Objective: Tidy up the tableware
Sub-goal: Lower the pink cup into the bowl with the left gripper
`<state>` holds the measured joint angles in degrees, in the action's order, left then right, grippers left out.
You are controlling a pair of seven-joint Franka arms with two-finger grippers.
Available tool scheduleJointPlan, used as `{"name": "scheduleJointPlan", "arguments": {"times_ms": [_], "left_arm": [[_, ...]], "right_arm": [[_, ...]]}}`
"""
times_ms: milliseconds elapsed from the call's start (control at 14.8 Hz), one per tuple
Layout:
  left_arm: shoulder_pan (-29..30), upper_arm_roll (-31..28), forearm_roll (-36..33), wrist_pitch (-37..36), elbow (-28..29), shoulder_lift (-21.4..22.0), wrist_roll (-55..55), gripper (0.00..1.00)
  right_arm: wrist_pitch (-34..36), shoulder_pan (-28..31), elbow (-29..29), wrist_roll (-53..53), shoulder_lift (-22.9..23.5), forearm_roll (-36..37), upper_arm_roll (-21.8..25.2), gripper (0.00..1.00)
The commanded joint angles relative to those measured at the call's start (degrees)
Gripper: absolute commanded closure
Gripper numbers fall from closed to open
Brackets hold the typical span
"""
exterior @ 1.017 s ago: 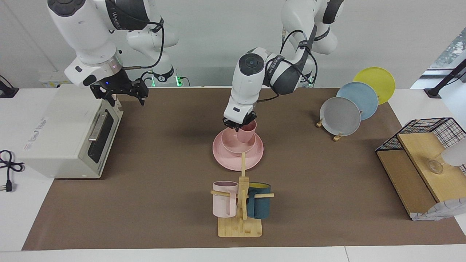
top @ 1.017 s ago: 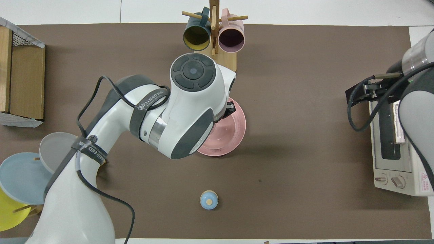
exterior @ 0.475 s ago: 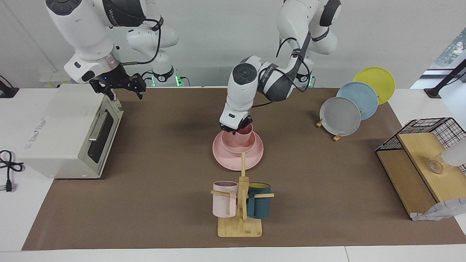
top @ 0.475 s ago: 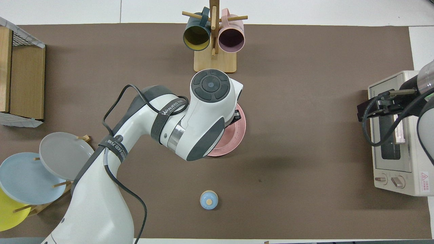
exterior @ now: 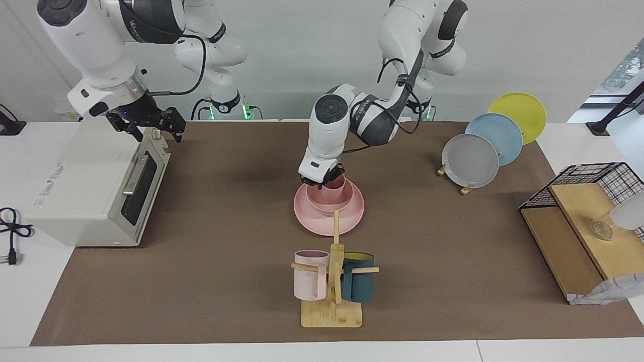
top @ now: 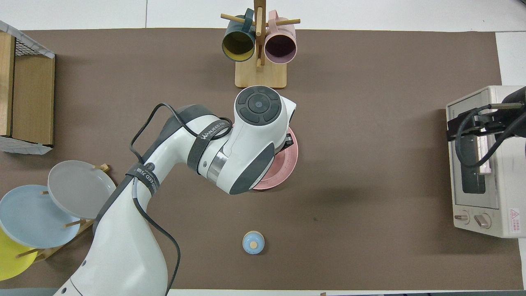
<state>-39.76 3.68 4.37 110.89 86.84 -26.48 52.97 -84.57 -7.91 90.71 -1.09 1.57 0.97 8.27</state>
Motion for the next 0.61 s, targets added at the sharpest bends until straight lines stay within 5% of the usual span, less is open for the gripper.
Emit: {"name": "scheduleJointPlan", "arguments": {"times_ms": [0, 68, 407, 542], "left_arm": [[-1.1, -1.0, -1.5, 1.1, 0.9, 0.3, 0.6, 0.43], [-1.1, -1.0, -1.6, 0.9, 0.8, 0.3, 0.6, 0.00], [-0.6, -1.0, -2.6, -3.2, -1.1, 1.3, 0.3, 0.00], [0.4, -1.5, -2.4, -6.9, -1.3, 5.4, -0.9, 0.00]], "right_arm": [[0.7, 1.1, -0.2, 1.4, 0.3, 0.5, -1.9, 0.00], [1.6, 1.7, -0.3, 2.3, 0.3, 0.0, -1.9, 0.00], [2.1, 5.4, -0.2, 2.8, -0.4, 0.2, -5.2, 0.00], [2.2, 5.2, 0.4, 2.8, -1.0, 0.5, -5.0, 0.00]]}}
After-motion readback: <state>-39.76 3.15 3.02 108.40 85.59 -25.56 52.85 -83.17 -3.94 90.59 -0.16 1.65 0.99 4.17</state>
